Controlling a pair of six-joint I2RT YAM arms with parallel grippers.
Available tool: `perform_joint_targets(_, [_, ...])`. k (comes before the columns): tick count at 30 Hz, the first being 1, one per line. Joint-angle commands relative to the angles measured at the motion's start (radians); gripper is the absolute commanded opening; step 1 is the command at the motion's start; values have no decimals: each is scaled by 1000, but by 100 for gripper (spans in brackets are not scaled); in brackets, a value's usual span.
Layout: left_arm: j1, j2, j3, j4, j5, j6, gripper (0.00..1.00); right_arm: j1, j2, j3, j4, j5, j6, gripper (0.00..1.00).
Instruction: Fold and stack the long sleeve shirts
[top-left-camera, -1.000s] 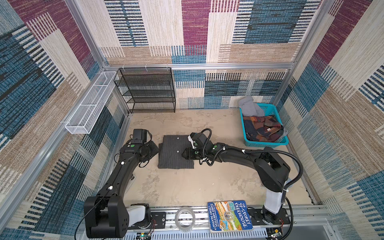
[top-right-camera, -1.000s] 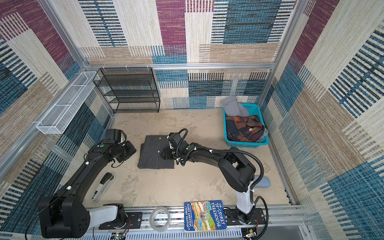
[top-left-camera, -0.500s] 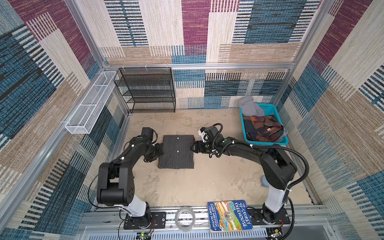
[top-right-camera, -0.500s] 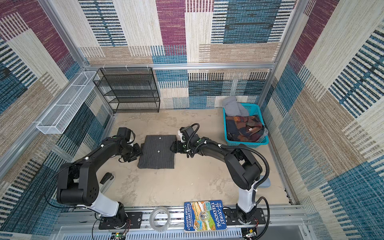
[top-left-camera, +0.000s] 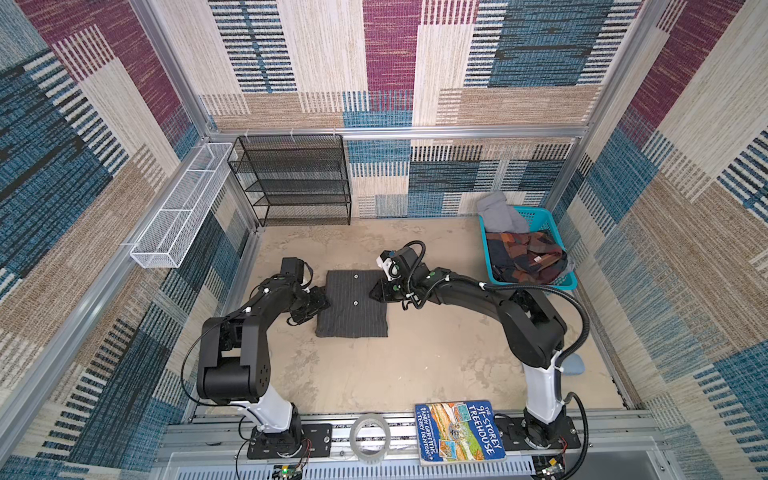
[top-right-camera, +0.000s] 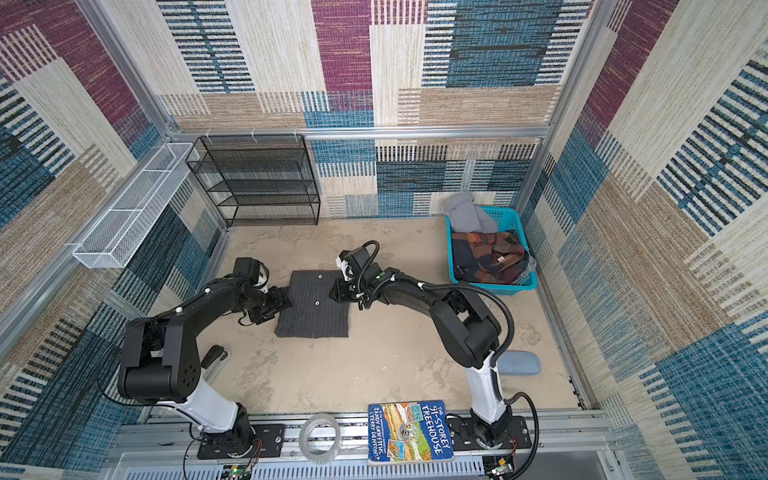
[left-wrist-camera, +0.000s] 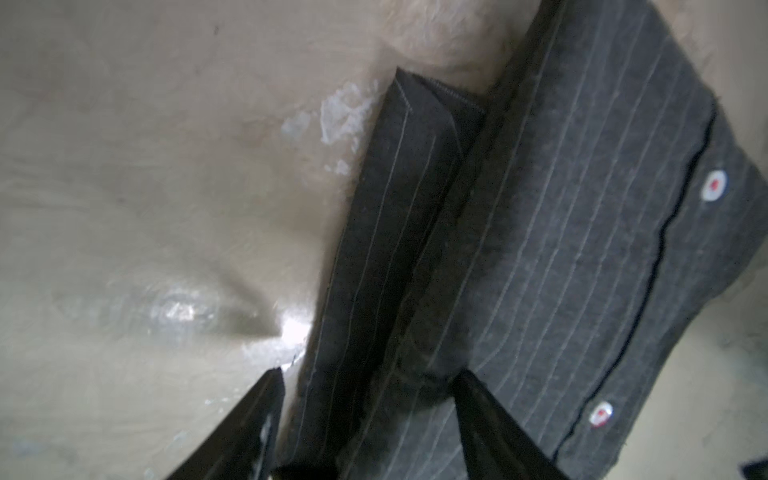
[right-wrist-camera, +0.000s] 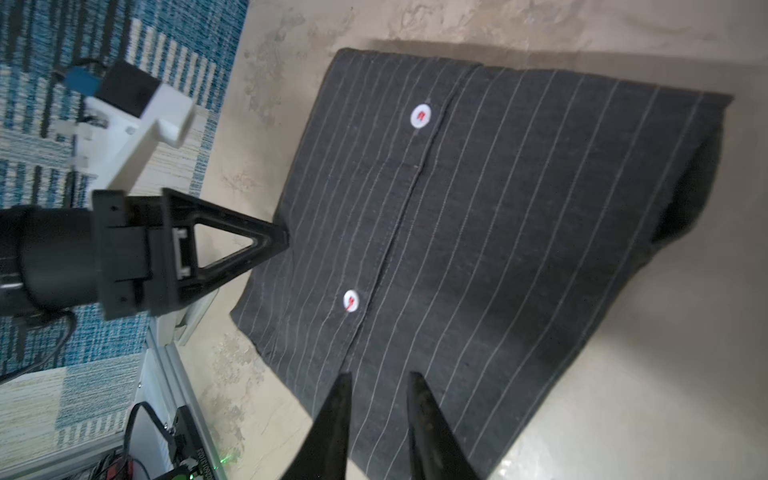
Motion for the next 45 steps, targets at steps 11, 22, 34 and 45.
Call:
perform_joint_targets(11, [35,27,-91,157,167,8,85,-60,188,34,-20,41,-20,18])
perform_joint_targets(22, [7,34,-131,211,220,0,86,-75,163,3,-14,17,-34,18])
perform_joint_targets(34, [-21,120,-153,336,307,-17,82,-75,177,28,-29,19,-33,18])
perform_joint_targets(45, [-42,159,-132,418,355,-58,49,-75,181,29,-30,18,-24,18])
